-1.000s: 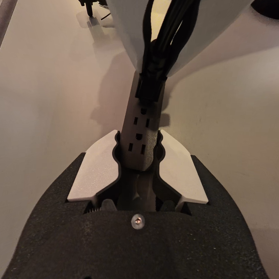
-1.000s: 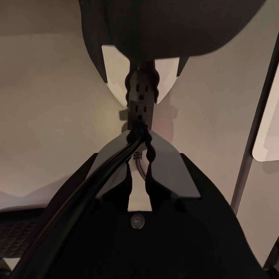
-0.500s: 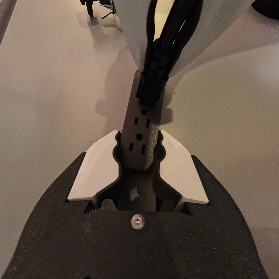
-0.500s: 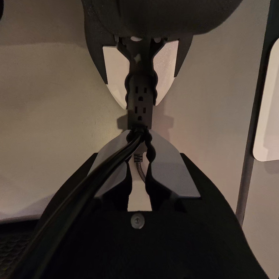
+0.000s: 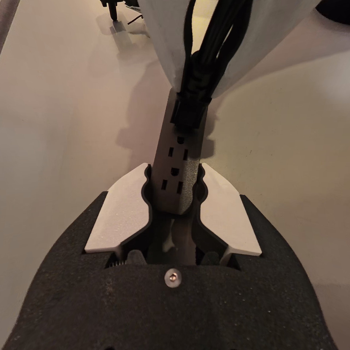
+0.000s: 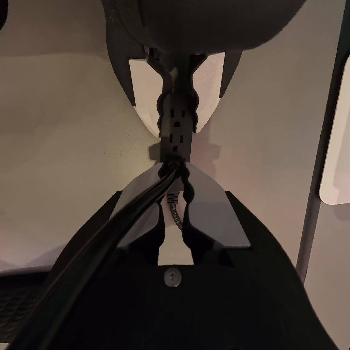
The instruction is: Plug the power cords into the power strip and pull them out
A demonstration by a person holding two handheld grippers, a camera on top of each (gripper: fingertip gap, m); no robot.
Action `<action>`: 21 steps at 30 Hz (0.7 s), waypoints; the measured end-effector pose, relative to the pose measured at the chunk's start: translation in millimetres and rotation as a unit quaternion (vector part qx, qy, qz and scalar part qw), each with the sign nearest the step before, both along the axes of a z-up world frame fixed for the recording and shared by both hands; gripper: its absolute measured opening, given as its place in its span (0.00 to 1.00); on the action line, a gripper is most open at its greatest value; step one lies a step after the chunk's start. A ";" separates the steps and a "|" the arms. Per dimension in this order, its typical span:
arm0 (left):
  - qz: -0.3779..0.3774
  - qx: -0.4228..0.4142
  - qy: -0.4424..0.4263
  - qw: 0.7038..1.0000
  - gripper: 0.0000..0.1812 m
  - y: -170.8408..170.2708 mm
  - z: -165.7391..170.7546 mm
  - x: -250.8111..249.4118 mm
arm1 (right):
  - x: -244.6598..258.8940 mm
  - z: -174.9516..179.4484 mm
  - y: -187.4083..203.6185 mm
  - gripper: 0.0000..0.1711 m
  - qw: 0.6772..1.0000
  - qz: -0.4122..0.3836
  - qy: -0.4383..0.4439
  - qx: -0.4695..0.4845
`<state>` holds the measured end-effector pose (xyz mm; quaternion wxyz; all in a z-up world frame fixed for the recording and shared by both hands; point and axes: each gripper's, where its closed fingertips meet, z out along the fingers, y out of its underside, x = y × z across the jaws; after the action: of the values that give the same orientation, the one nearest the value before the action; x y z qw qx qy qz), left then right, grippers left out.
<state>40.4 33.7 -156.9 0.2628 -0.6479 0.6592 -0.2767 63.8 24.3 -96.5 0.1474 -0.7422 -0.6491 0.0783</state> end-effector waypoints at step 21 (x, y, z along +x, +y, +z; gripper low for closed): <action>0.000 -0.011 0.000 1.000 0.26 -0.8 0.8 1.6 | 2.6 5.6 6.4 0.15 1.000 -0.012 0.005 0.018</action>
<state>42.0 32.9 -156.1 0.2557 -0.6504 0.6566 -0.2838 66.4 30.7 -91.0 0.1653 -0.7465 -0.6409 0.0688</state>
